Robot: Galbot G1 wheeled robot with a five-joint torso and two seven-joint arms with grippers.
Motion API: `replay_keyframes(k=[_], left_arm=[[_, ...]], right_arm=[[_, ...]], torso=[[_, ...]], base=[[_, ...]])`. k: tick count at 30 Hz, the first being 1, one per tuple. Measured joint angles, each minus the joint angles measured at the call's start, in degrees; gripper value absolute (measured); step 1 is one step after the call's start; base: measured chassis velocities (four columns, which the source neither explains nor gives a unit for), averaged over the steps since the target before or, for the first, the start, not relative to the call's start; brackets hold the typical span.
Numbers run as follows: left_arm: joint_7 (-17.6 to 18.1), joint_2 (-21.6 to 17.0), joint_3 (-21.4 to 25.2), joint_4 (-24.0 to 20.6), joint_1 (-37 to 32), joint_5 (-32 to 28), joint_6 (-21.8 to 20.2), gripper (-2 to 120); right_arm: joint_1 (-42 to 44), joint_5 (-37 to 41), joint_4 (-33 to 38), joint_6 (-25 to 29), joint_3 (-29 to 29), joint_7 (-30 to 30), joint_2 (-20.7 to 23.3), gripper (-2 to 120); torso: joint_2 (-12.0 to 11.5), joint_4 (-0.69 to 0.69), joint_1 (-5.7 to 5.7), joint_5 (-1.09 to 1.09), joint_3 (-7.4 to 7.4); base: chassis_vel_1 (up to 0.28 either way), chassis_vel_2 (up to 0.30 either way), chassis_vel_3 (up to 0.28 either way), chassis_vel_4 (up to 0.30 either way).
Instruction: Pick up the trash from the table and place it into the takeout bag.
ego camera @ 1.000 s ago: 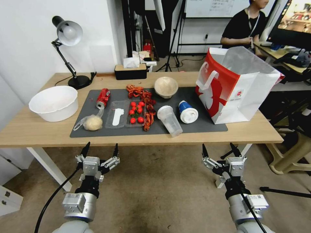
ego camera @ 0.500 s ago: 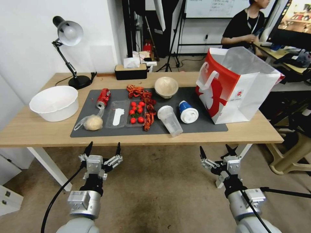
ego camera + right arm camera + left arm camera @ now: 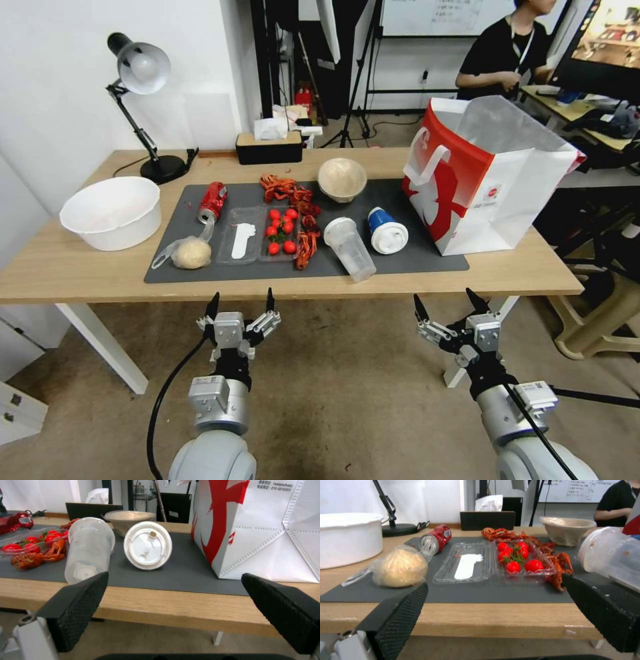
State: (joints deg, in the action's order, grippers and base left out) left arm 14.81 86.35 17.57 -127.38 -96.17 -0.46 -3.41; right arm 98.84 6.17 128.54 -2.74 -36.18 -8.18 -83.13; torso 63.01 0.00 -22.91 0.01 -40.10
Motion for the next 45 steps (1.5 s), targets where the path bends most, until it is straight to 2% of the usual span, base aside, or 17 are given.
replay_keyframes(k=[15,24,26,31,35,45], left_arm=[[-0.98,-1.07,1.21,-0.85,-0.90,0.21,0.74,100],[-1.17,-2.51,1.84,-1.63,-0.59,-0.37,0.67,100],[-1.20,-3.40,1.16,-1.11,0.41,-1.12,0.25,100],[-1.35,-4.89,0.46,-0.34,1.94,-2.64,-0.67,100],[-1.41,-5.04,0.83,-0.44,1.94,-2.82,-0.81,100],[-1.42,-4.88,1.64,-1.12,1.47,-2.63,-0.91,100]], right_arm=[[-1.35,1.95,-0.81,1.25,0.91,-0.19,0.83,100],[-7.32,9.66,-3.36,0.29,3.85,-0.16,5.43,100],[-7.53,11.60,-3.37,0.22,3.86,-0.13,5.91,100],[-9.54,14.25,-3.32,-0.94,4.03,0.74,7.65,100],[-12.47,15.81,-3.61,-2.40,4.84,2.19,9.58,100],[-16.27,19.43,-7.03,-3.78,7.61,3.06,13.14,100]], torso=[[0.01,0.00,0.00,-0.01,0.00],[0.01,0.03,-0.01,0.00,0.00],[0.01,-0.02,-0.01,-0.01,0.00],[0.02,-0.02,-0.01,-0.01,0.00],[0.01,0.01,-0.01,-0.01,0.00],[0.01,-0.01,-0.01,0.00,-0.01]], base=[[0.000,0.000,0.000,0.000],[0.000,0.000,0.000,0.000],[0.000,0.000,0.000,0.000],[0.000,0.000,0.000,0.000],[0.000,0.000,0.000,0.000],[0.000,0.000,0.000,0.000]])
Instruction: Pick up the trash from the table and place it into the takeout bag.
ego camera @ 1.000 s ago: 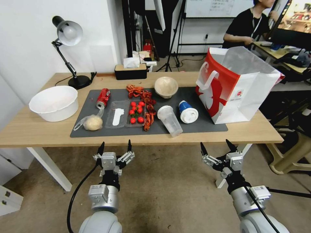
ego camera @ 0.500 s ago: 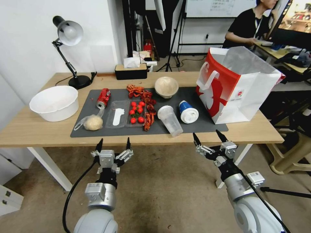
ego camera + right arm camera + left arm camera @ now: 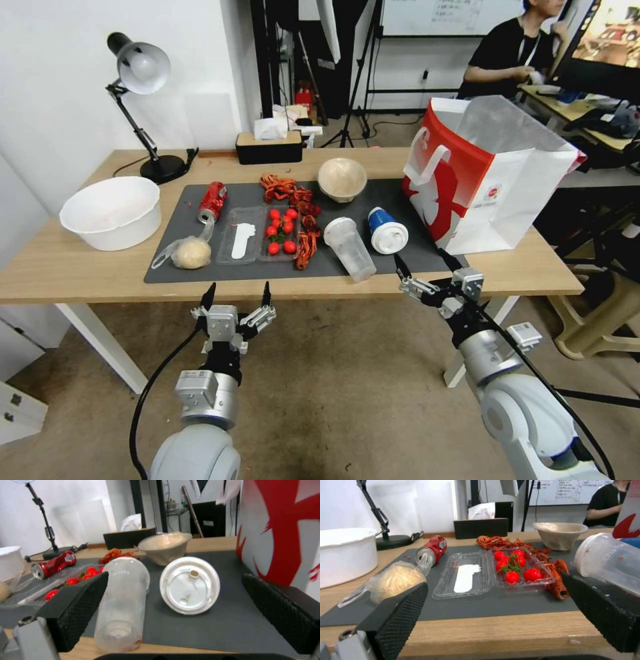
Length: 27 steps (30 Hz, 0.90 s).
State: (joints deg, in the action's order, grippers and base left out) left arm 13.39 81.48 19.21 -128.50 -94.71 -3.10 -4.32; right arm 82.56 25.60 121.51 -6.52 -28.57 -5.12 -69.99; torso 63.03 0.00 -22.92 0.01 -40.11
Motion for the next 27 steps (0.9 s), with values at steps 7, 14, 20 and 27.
replay_keyframes(k=[7,14,20,27], left_arm=[[-0.03,0.35,0.10,-0.18,-0.40,0.65,-0.06,100],[-0.01,0.46,0.89,-0.36,-0.81,0.93,-0.12,100],[0.11,0.85,1.49,-0.15,-0.78,0.94,-0.18,100],[0.16,1.30,1.63,0.32,-0.89,1.23,-0.20,100]], right_arm=[[-4.14,2.01,-3.24,-0.64,3.06,0.02,1.68,100],[-10.37,2.29,-7.50,-2.15,8.59,0.80,2.48,100],[-16.70,0.77,-10.73,-6.33,13.81,3.29,2.80,100],[-20.15,-1.61,-11.09,-12.18,16.92,5.81,2.83,100]], torso=[[0.00,0.00,0.00,-0.02,0.00],[0.00,0.01,0.00,-0.01,0.00],[-0.01,0.01,0.00,-0.01,0.00],[0.00,0.00,0.00,-0.02,0.00]], base=[[0.000,0.000,0.000,0.000],[0.000,0.000,0.000,0.000],[0.000,0.000,0.000,0.000],[0.000,0.000,0.000,0.000]])
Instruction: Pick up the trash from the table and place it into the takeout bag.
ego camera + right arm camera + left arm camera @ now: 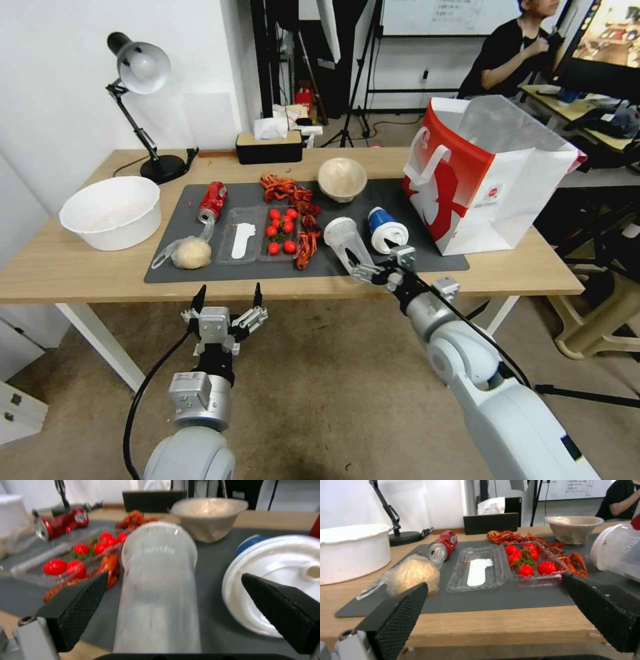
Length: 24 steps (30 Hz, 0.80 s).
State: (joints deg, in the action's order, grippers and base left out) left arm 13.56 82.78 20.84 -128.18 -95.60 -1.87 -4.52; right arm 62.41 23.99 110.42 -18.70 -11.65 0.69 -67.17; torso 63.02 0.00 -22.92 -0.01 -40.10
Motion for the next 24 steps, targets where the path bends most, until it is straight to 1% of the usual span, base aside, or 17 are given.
replay_keyframes(k=[2,6,18,20,22,23,24], left_arm=[[0.03,0.14,0.07,0.17,0.04,0.07,0.00,100],[0.08,0.44,0.11,0.32,0.11,0.15,0.00,100],[0.22,0.77,0.12,0.56,0.02,0.35,0.00,100],[0.24,0.78,0.12,0.57,0.01,0.36,0.00,100],[0.32,0.82,0.12,0.57,-0.03,0.61,0.01,100],[0.32,0.82,0.12,0.57,-0.03,0.61,0.01,100],[0.35,0.89,0.12,0.57,-0.05,1.15,0.02,100]], right_arm=[[-0.74,-0.38,-0.01,-1.95,1.31,0.83,0.17,100],[-2.17,-0.59,-0.76,-3.60,3.24,1.88,0.20,100],[-3.34,-1.02,-1.54,-7.31,4.66,4.34,-1.22,100],[-3.31,-1.02,-1.54,-7.62,4.66,4.60,-1.36,98],[-3.11,-0.96,-1.54,-8.02,4.66,4.91,-1.55,92],[-3.11,-0.96,-1.54,-8.02,4.66,4.91,-1.55,92],[-3.01,-0.92,-1.54,-8.17,4.65,5.04,-1.58,87]], torso=[[0.00,0.00,0.01,0.01,0.00],[0.00,0.00,0.01,0.01,0.00],[0.00,0.00,0.02,0.01,0.00],[0.00,0.00,0.01,0.00,0.00],[0.00,0.00,0.01,0.01,0.00],[0.00,0.00,0.01,0.01,0.00],[0.00,0.00,0.01,0.01,0.00]], base=[[0.000,0.000,0.000,0.000],[0.000,0.000,0.000,0.000],[0.000,0.000,0.000,0.000],[0.000,0.000,0.000,0.000],[0.000,0.000,0.000,0.000],[0.000,0.000,0.000,0.000],[0.000,0.000,0.000,0.000]])
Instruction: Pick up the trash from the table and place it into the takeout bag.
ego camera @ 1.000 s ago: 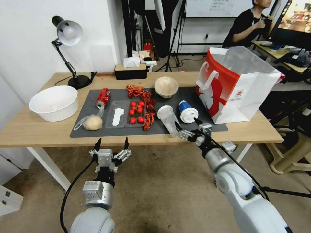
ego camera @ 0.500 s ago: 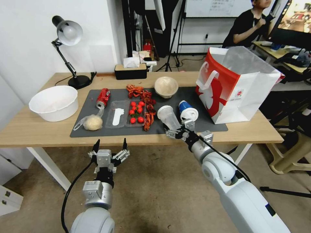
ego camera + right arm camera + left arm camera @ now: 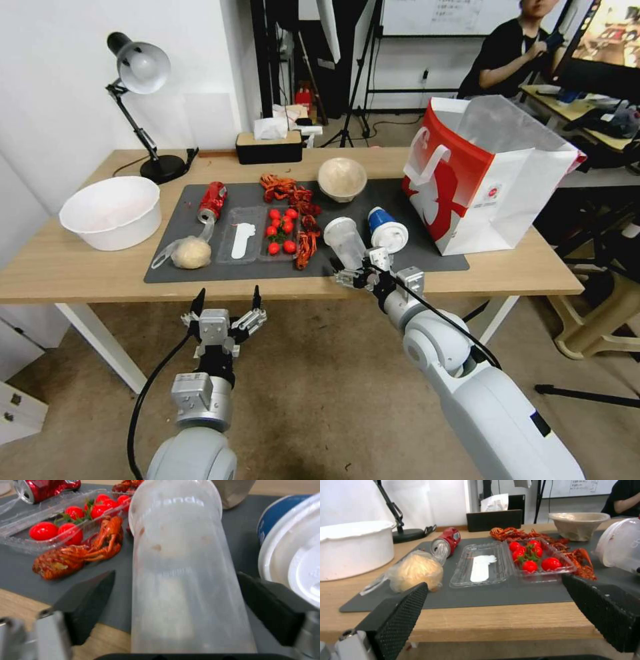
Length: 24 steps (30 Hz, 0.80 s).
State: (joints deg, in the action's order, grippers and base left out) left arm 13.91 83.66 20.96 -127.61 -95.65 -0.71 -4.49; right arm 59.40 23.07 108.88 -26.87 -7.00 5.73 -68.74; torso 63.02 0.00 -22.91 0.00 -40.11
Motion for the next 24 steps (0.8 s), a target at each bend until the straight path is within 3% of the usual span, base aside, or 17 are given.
replay_keyframes(k=[8,12,17,24], left_arm=[[0.06,-0.23,0.04,-0.13,-0.19,1.24,0.29,100],[0.70,-0.32,-0.02,-0.13,-0.18,1.08,0.37,100],[0.86,-0.52,-0.25,-0.23,-0.21,0.97,0.40,100],[0.88,-0.53,-0.53,-0.92,-0.41,0.99,0.42,100]], right_arm=[[1.42,0.08,0.41,-0.49,-0.79,0.27,-0.33,54],[2.09,0.11,0.85,-0.46,-1.29,0.27,-0.34,46],[2.92,0.17,1.93,0.09,-2.03,0.12,-0.03,45],[2.28,1.96,9.45,4.54,-5.77,-1.39,2.69,45]], torso=[[0.00,0.00,0.00,0.01,0.00],[0.00,0.01,0.00,0.00,0.00],[0.00,0.00,0.00,0.01,0.00],[0.00,0.00,0.00,0.01,0.00]], base=[[0.000,0.000,0.000,0.000],[0.000,0.000,0.000,0.000],[0.000,0.000,0.000,0.000],[0.000,0.000,0.000,0.000]])
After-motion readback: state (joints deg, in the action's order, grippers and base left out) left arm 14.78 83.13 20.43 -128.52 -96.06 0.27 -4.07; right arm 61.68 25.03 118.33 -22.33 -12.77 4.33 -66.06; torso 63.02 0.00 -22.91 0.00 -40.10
